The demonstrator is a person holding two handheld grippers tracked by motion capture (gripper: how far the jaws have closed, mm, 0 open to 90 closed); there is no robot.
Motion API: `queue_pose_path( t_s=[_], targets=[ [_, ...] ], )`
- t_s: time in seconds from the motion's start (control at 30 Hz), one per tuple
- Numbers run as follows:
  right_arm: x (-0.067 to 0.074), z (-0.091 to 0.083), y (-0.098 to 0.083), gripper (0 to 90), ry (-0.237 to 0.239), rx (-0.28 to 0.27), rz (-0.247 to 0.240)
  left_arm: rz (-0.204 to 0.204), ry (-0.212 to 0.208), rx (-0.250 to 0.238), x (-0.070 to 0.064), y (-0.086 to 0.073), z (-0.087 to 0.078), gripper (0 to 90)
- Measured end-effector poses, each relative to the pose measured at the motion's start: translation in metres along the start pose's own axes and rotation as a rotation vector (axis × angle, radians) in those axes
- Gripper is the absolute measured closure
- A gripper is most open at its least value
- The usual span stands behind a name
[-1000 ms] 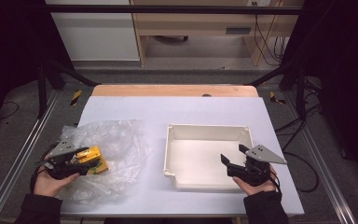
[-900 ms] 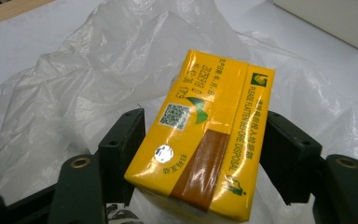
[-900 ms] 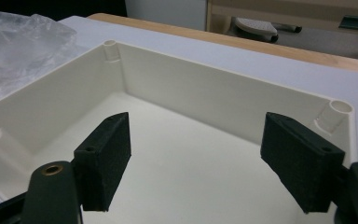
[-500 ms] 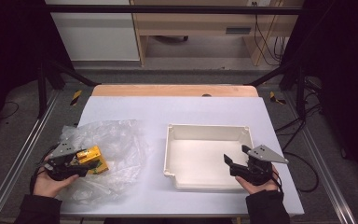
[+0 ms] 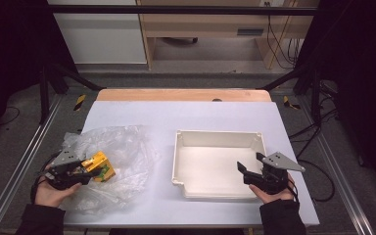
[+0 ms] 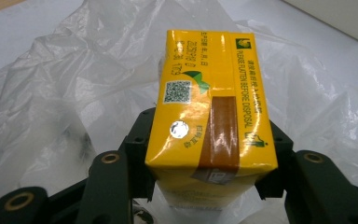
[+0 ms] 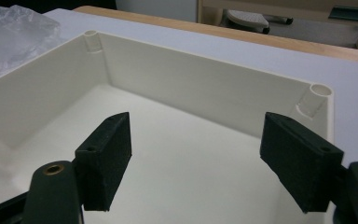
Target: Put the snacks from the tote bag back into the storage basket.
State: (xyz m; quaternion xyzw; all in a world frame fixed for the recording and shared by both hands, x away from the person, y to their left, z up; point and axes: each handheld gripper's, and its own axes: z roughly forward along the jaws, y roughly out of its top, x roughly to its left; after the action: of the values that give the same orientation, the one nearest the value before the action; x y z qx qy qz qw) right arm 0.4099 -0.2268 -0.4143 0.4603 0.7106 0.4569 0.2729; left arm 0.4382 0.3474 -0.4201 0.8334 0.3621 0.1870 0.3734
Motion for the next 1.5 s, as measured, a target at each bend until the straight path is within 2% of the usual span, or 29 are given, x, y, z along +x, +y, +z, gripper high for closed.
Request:
queue_pose_path(
  t_s=[0.4,0.53,0.9,1.17,1.5],
  targets=[
    [-0.002,0.000,-0.001,24.5,-0.004,0.003,0.004,-0.040,0.016,-0.036,-0.004,0.004,-0.003,50.5],
    [-0.003,0.000,-0.001,24.4,-0.005,0.002,0.003,-0.046,0.020,-0.058,-0.006,0.008,-0.009,50.5],
    [-0.007,-0.001,-0.002,20.0,-0.027,0.002,0.007,-0.060,0.036,-0.156,-0.015,0.026,-0.035,50.5],
    [-0.011,-0.003,-0.002,17.9,-0.041,0.002,0.011,-0.049,0.023,-0.193,-0.025,0.037,-0.046,50.5],
    [-0.017,-0.007,-0.001,14.1,-0.059,0.004,0.012,0.006,-0.017,-0.200,-0.043,0.059,-0.045,50.5]
  ],
)
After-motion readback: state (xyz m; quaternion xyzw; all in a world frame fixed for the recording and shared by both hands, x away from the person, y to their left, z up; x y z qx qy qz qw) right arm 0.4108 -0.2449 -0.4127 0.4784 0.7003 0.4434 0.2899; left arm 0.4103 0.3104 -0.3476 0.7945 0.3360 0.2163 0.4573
